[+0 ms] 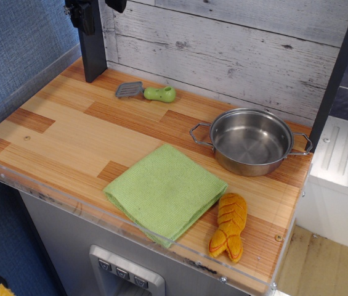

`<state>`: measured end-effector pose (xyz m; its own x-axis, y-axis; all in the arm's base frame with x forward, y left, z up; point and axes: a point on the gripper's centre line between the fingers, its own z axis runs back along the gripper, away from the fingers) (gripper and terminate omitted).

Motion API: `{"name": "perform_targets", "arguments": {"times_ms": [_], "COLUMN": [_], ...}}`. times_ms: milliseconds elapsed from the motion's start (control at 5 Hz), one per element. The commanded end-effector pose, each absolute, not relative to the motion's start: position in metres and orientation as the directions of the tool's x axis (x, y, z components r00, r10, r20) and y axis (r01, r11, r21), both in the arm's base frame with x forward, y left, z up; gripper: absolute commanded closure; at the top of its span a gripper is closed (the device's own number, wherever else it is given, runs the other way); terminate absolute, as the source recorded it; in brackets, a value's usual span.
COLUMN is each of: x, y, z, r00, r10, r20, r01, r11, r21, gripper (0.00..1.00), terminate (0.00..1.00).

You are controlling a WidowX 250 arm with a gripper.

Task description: Move the green cloth to the far edge of the table, in front of the spatula.

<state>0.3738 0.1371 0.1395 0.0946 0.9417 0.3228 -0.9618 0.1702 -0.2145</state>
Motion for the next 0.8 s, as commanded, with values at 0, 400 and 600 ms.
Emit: {"name": "perform_targets", "arguments": {"times_ms": [0, 400, 600], "x": [0.374, 0.334, 0.311], "y": [0.137, 0.095, 0.079], "z": [0.139, 0.145, 0.144], "r00": [0.095, 0.028, 0.018], "r10": [0.942, 0.952, 0.945], "r20": [0.323, 0.305, 0.328], "r01": [-0.962, -0.974, -0.975], "r11": [0.170, 0.095, 0.089], "r21": [-0.214, -0.207, -0.202], "gripper": [0.00, 0.00, 0.00], "terminate": [0.00, 0.00, 0.00]}}
